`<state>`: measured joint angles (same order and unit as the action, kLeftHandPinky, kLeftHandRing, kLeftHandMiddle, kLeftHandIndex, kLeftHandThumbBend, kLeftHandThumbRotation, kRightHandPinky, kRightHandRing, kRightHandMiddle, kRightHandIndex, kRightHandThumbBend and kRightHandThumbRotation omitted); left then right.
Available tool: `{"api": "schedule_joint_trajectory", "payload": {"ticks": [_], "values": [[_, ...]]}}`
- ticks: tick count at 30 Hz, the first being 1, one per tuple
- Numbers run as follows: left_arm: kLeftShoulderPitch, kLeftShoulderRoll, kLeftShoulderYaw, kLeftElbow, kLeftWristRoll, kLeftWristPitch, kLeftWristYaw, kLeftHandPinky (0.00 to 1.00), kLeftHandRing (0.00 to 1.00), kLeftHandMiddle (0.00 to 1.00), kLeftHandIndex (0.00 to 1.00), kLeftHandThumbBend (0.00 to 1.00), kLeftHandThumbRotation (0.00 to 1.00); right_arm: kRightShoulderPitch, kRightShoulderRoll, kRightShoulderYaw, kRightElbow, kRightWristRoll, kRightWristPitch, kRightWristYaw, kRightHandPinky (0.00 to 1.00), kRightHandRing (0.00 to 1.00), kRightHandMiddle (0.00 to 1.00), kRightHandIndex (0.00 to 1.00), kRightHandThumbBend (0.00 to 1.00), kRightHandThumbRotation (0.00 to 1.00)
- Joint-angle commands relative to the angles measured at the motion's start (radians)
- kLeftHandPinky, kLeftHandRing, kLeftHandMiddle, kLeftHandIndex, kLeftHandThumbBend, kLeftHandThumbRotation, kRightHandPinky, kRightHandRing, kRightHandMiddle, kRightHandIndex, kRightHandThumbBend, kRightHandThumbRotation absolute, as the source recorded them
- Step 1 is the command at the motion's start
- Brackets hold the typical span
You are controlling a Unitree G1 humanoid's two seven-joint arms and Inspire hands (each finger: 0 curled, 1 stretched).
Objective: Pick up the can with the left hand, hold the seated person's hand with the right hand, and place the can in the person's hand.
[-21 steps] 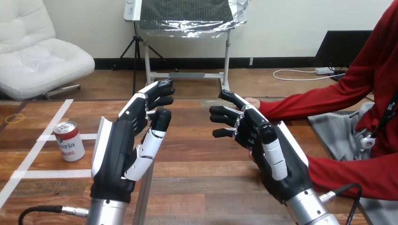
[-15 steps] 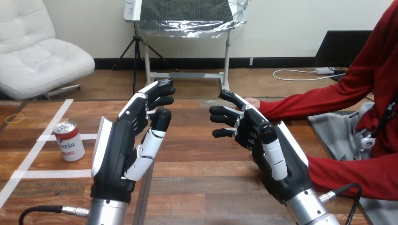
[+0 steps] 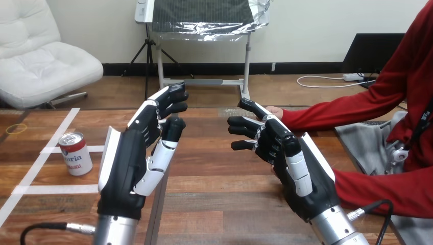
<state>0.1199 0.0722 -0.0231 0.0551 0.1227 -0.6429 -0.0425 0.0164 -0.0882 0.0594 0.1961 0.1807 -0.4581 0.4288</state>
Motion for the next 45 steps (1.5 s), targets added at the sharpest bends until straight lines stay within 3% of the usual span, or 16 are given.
{"api": "schedule_joint_trajectory", "payload": {"ticks": [1, 7, 13, 20, 27, 32, 45], "values": [[-0.132, 0.060, 0.033, 0.037, 0.007, 0.011, -0.009, 0.67, 0.80, 0.84, 0.82, 0.45, 0.86, -0.070, -0.014, -0.015, -0.049, 0.017, 0.001, 0.007, 0.72, 0.82, 0.81, 0.91, 0.91, 1.00], [-0.205, 0.132, 0.079, 0.090, 0.053, 0.080, 0.009, 0.70, 0.82, 0.85, 0.83, 0.46, 0.82, -0.072, -0.014, -0.016, -0.045, 0.021, 0.006, 0.013, 0.72, 0.81, 0.81, 0.91, 0.92, 1.00], [-0.270, 0.204, 0.109, 0.124, 0.117, 0.189, 0.028, 0.73, 0.85, 0.88, 0.86, 0.59, 0.77, -0.075, -0.010, -0.016, -0.037, 0.029, 0.002, 0.024, 0.72, 0.81, 0.81, 0.91, 0.92, 1.00], [-0.356, 0.283, 0.122, 0.195, 0.161, 0.264, 0.036, 0.80, 0.92, 0.94, 0.94, 0.68, 0.71, -0.077, -0.008, -0.017, -0.029, 0.030, -0.001, 0.028, 0.72, 0.81, 0.82, 0.91, 0.92, 1.00], [-0.440, 0.340, 0.120, 0.284, 0.183, 0.298, 0.050, 0.85, 0.96, 0.99, 0.98, 0.71, 0.62, -0.078, -0.006, -0.017, -0.025, 0.028, -0.005, 0.029, 0.71, 0.81, 0.81, 0.91, 0.92, 1.00], [-0.521, 0.392, 0.098, 0.382, 0.265, 0.326, 0.120, 0.85, 0.97, 0.99, 0.98, 0.71, 0.56, -0.077, -0.005, -0.016, -0.029, 0.023, -0.004, 0.025, 0.71, 0.81, 0.81, 0.91, 0.92, 1.00], [-0.681, 0.455, 0.060, 0.575, 0.340, 0.362, 0.170, 0.85, 0.97, 0.98, 0.96, 0.70, 0.44, -0.075, 0.001, -0.016, -0.031, 0.028, -0.002, 0.023, 0.70, 0.80, 0.81, 0.91, 0.92, 1.00]]}}
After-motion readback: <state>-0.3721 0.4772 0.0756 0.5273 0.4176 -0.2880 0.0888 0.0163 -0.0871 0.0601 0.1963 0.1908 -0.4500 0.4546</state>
